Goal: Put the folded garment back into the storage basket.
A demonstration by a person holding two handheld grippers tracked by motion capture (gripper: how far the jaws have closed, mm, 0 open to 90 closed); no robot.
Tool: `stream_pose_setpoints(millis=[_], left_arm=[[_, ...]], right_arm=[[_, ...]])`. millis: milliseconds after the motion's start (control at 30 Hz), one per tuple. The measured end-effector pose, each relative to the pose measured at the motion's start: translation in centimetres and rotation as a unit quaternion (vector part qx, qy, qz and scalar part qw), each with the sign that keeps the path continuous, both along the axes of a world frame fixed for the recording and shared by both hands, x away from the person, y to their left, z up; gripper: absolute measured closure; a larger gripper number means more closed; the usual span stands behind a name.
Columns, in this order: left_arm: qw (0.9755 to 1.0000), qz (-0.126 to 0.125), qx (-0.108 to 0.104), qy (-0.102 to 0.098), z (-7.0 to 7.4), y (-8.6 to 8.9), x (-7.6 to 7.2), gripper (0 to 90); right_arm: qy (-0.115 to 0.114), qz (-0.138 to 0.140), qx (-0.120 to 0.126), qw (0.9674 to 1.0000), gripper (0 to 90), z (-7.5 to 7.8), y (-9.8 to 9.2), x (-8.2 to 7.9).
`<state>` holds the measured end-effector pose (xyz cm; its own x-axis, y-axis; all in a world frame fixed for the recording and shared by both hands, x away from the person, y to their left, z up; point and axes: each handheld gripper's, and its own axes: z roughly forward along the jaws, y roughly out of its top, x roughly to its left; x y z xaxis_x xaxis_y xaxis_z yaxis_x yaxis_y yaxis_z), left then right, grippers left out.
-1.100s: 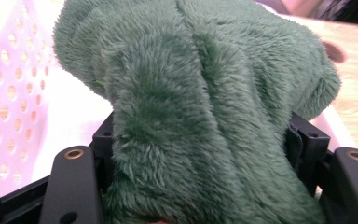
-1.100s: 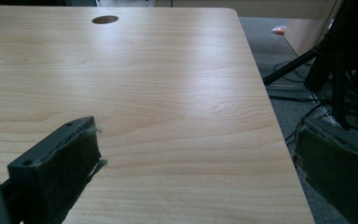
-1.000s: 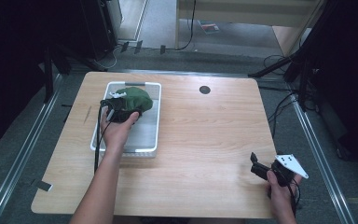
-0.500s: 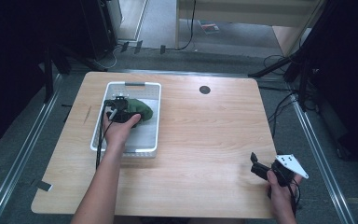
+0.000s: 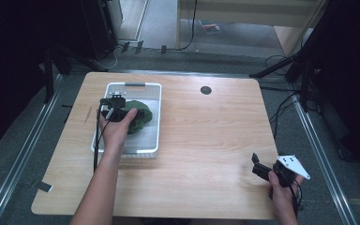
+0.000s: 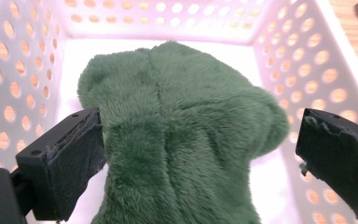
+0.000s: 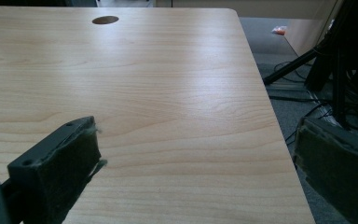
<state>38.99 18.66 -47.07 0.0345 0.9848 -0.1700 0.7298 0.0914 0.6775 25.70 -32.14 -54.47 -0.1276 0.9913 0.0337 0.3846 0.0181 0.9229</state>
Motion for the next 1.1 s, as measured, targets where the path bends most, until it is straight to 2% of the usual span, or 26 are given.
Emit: stream_pose_setpoints(millis=[167,267,300,367,567,733,867,1033,1067,1100], left_arm=[[0.9998,-0.009,0.000,-0.019,1.1,-0.1,-1.0,2.2],[0.9991,-0.018,-0.007,-0.037,2.1,0.0,-2.1,2.2],[0.9991,-0.018,-0.007,-0.037,2.1,0.0,-2.1,2.2],[0.9984,-0.031,-0.006,-0.047,2.8,-0.1,-3.1,2.2],[0.9973,-0.036,-0.004,-0.064,3.5,0.1,-4.5,2.2],[0.9968,-0.031,0.007,-0.073,3.3,1.0,-6.3,2.1],[0.9965,-0.027,0.001,-0.079,2.9,1.7,-7.2,2.2],[0.9957,-0.031,-0.002,-0.087,2.3,2.8,-9.0,2.2],[0.9953,-0.028,-0.007,-0.093,2.0,3.2,-9.8,2.1],[0.9953,-0.028,-0.007,-0.093,2.0,3.2,-9.8,2.2]], right_arm=[[0.000,0.001,-0.001,1.0000,0.7,0.0,0.0,0.0],[0.000,0.000,0.000,1.0000,0.7,0.0,0.0,0.0],[0.000,0.000,0.000,1.0000,0.7,0.0,0.0,0.0],[0.000,0.001,0.000,1.0000,0.7,0.0,0.0,0.0],[-0.001,0.001,-0.001,1.0000,0.7,0.0,0.0,0.0],[-0.001,0.001,-0.002,1.0000,0.7,0.0,0.0,0.0],[-0.001,0.001,-0.003,1.0000,0.7,0.0,0.0,0.0],[-0.001,0.001,-0.005,1.0000,0.7,0.0,0.0,0.0],[-0.001,0.000,-0.006,1.0000,0.7,0.0,0.0,0.0],[-0.001,0.000,-0.006,1.0000,0.7,0.0,0.0,0.0]])
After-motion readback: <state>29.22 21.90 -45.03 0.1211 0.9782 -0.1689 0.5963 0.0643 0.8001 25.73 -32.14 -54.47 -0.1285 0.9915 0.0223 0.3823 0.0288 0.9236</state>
